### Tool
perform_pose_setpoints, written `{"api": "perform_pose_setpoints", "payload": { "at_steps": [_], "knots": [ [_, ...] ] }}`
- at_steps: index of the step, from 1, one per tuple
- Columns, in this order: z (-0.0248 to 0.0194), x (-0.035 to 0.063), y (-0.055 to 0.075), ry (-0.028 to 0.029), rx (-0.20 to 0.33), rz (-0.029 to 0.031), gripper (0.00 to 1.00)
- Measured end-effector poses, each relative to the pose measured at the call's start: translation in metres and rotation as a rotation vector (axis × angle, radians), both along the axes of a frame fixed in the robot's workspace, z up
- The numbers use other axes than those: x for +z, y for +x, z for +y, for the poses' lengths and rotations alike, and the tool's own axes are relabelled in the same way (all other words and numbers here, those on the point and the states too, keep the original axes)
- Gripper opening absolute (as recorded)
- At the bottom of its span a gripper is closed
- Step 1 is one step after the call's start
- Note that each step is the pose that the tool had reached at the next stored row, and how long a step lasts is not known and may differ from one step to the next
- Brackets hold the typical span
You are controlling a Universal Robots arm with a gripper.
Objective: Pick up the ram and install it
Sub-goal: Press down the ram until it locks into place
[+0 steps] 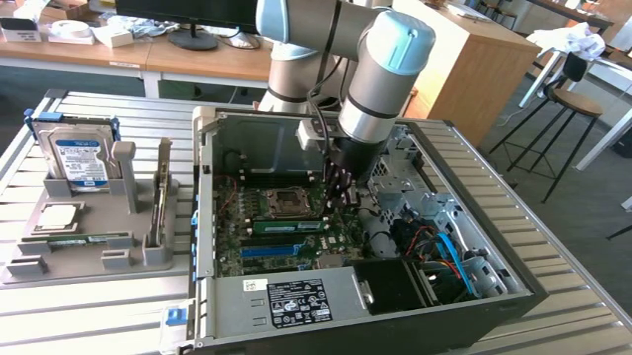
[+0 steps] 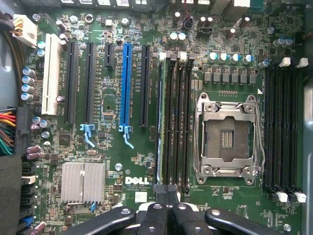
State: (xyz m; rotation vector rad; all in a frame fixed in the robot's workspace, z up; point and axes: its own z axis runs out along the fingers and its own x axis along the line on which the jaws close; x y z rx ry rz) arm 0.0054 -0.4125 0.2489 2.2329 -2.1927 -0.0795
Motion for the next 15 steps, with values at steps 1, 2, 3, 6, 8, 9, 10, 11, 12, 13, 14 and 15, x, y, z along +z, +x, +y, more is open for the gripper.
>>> {"api": "perform_pose_setpoints", "payload": {
  "at_steps": [1, 2, 3, 6, 8, 9, 10, 11, 12, 13, 14, 15],
  "knots": [
    [0.0, 0.0, 0.0, 0.0001, 0.0, 0.0, 0.1],
    [0.0, 0.0, 0.0, -0.0001, 0.0, 0.0001, 0.1],
    [0.0, 0.0, 0.0, -0.0001, 0.0, 0.0001, 0.1],
    [0.0, 0.0001, -0.002, -0.0001, 0.0, -0.0004, 0.1],
    [-0.0001, 0.0001, -0.006, -0.0002, 0.0, -0.0017, 0.1],
    [-0.0001, 0.0001, -0.008, -0.0002, 0.0, -0.0025, 0.1],
    [-0.0001, 0.0001, -0.011, -0.0001, 0.0, -0.0033, 0.1],
    [0.0, 0.0001, -0.014, -0.0001, 0.0, -0.0039, 0.1],
    [0.0, 0.0001, -0.017, -0.0002, 0.0, -0.0046, 0.1],
    [0.0, 0.0001, -0.019, -0.0001, 0.0, -0.0052, 0.1],
    [0.0001, 0.0, -0.022, 0.0, 0.0, -0.0058, 0.1],
    [0.0, 0.0, -0.025, 0.0, 0.0, -0.0065, 0.1]
  ]
}}
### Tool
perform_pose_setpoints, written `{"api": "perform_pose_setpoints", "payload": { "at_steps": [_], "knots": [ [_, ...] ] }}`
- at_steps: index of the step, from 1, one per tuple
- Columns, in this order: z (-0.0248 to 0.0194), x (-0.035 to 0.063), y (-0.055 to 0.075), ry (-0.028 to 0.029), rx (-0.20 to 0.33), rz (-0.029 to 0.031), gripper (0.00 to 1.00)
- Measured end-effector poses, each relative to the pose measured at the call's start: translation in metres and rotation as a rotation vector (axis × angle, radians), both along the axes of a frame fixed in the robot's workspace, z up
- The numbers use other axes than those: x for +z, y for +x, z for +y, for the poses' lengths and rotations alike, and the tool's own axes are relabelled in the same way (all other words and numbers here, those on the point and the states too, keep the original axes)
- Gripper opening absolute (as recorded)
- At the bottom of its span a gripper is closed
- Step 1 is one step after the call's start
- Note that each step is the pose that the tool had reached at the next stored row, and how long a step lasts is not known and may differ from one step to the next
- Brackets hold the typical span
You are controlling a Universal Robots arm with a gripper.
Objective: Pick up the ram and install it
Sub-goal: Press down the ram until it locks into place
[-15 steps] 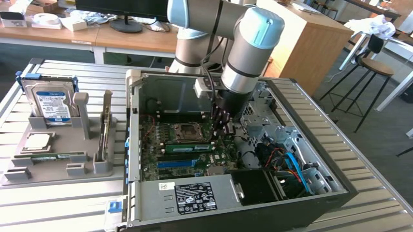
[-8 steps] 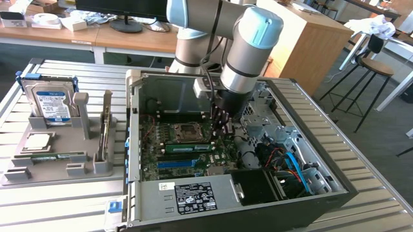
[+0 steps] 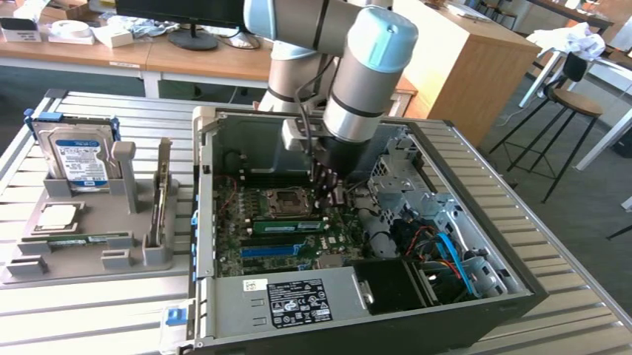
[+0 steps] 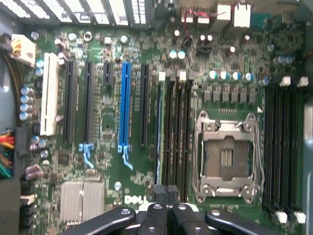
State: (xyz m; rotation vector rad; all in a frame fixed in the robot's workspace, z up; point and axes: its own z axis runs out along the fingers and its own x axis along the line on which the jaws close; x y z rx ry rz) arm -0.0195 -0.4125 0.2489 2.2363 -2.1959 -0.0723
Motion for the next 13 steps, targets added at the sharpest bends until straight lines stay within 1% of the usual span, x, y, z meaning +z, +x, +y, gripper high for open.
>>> {"api": "perform_pose_setpoints", "payload": {
  "at_steps": [13],
  "knots": [
    [-0.0001, 0.0, -0.03, -0.0001, 0.0, -0.0076, 0.1]
  ]
}}
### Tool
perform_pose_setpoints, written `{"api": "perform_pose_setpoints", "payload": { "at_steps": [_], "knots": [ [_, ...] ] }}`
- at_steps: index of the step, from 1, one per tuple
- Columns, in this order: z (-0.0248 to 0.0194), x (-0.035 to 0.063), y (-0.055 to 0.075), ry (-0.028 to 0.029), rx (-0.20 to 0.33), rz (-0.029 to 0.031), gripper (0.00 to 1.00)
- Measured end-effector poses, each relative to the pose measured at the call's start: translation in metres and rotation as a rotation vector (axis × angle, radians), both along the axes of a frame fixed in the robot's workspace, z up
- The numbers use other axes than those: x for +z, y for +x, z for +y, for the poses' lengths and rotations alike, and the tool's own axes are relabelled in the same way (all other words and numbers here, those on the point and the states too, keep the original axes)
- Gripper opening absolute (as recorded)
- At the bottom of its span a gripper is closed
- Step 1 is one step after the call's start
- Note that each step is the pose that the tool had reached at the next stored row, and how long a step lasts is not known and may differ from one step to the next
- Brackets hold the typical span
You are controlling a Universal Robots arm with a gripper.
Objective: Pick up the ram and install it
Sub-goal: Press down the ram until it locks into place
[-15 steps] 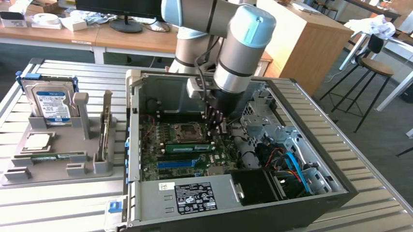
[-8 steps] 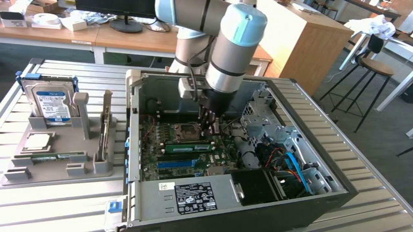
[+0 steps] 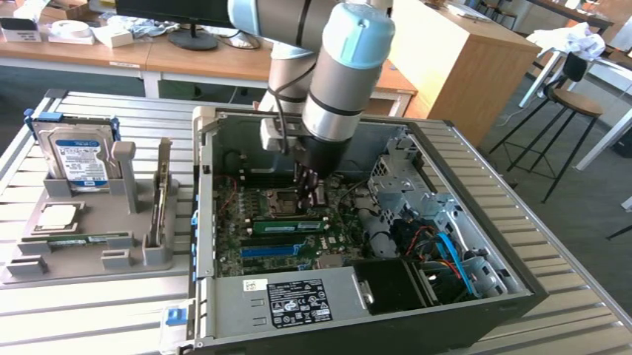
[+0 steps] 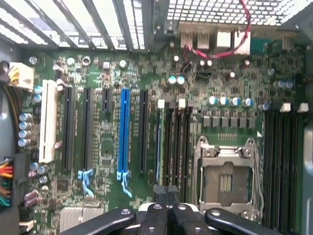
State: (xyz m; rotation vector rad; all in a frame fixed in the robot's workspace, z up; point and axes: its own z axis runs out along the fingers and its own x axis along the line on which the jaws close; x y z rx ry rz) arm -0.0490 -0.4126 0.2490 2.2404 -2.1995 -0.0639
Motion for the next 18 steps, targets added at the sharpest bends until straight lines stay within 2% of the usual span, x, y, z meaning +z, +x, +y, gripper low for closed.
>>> {"api": "perform_pose_setpoints", "payload": {
  "at_steps": [8, 18],
  "knots": [
    [0.0, 0.0, -0.018, 0.0, 0.0, -0.0051, 0.1],
    [0.0001, 0.0, -0.033, 0.0, 0.0, -0.0075, 0.1]
  ]
}}
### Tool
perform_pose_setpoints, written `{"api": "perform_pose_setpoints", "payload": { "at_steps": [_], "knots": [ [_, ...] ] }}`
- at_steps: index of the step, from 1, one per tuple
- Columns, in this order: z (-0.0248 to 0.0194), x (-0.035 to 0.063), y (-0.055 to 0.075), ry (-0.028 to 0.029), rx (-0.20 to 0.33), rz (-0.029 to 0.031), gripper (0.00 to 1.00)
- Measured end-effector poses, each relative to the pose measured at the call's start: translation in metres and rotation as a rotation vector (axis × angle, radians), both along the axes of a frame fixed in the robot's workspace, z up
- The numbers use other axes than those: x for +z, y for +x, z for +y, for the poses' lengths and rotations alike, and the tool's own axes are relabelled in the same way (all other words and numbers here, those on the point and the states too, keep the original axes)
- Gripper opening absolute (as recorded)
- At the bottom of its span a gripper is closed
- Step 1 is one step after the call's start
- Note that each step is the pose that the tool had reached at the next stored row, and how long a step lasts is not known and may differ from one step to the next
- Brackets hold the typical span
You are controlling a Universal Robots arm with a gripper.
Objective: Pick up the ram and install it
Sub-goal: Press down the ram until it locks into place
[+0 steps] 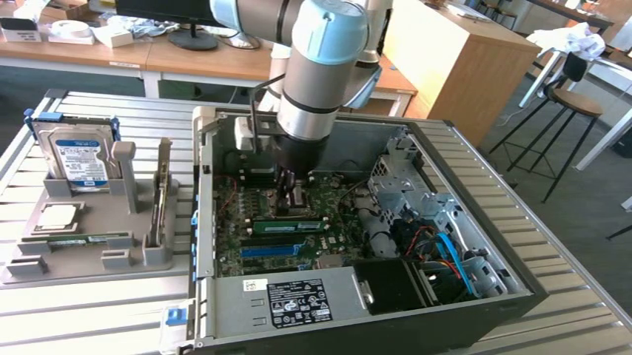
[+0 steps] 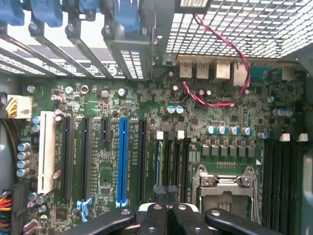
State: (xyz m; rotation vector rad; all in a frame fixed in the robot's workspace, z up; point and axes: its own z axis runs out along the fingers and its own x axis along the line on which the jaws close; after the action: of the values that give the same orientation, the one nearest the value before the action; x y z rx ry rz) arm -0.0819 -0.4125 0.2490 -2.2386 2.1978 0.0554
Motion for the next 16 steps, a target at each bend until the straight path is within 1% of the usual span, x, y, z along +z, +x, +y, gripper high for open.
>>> {"api": "perform_pose_setpoints", "payload": {
  "at_steps": [5, 12, 16],
  "knots": [
    [0.0, 0.0, -0.0038, 0.0, 0.0, -0.0002, 0.1],
    [-0.0001, -0.0002, -0.0039, 0.0, 0.0, -0.0001, 0.1],
    [0.0, -0.0021, -0.0038, 0.0, 0.0, -0.0002, 0.1]
  ]
}}
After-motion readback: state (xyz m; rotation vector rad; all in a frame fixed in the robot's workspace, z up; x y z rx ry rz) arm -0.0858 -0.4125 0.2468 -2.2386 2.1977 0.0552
